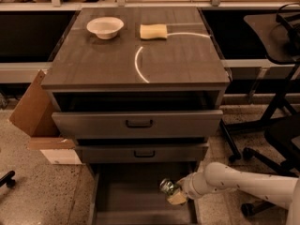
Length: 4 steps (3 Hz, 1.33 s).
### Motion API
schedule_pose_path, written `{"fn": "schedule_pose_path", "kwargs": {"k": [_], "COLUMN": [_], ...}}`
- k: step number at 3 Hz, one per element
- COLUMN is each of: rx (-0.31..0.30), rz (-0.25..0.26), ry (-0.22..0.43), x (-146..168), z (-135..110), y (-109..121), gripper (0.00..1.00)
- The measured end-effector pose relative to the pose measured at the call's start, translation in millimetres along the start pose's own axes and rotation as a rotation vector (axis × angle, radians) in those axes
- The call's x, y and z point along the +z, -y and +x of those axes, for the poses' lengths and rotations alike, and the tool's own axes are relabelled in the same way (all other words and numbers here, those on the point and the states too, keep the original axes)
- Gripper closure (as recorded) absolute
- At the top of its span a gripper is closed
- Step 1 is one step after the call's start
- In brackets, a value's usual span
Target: Place green can into bottom drawer
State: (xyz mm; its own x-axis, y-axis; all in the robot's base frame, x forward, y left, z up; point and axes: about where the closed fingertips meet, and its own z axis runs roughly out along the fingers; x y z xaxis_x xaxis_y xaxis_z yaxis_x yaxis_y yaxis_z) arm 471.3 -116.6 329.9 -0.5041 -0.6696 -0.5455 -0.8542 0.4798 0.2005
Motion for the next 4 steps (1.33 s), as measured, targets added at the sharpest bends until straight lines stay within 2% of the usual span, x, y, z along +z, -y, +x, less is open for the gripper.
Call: {"fn": "schedule_pose_path", "kwargs": {"k": [2, 3, 4], "rx": [0.02, 0.049, 0.078], "rz": [-0.083, -0.104, -0.117], "ry": [0.029, 0.01, -0.006], "x": [49, 69, 81], "z": [10, 21, 31], "y": [12, 15, 17], "gripper": [1.0, 0.81, 0.5]}}
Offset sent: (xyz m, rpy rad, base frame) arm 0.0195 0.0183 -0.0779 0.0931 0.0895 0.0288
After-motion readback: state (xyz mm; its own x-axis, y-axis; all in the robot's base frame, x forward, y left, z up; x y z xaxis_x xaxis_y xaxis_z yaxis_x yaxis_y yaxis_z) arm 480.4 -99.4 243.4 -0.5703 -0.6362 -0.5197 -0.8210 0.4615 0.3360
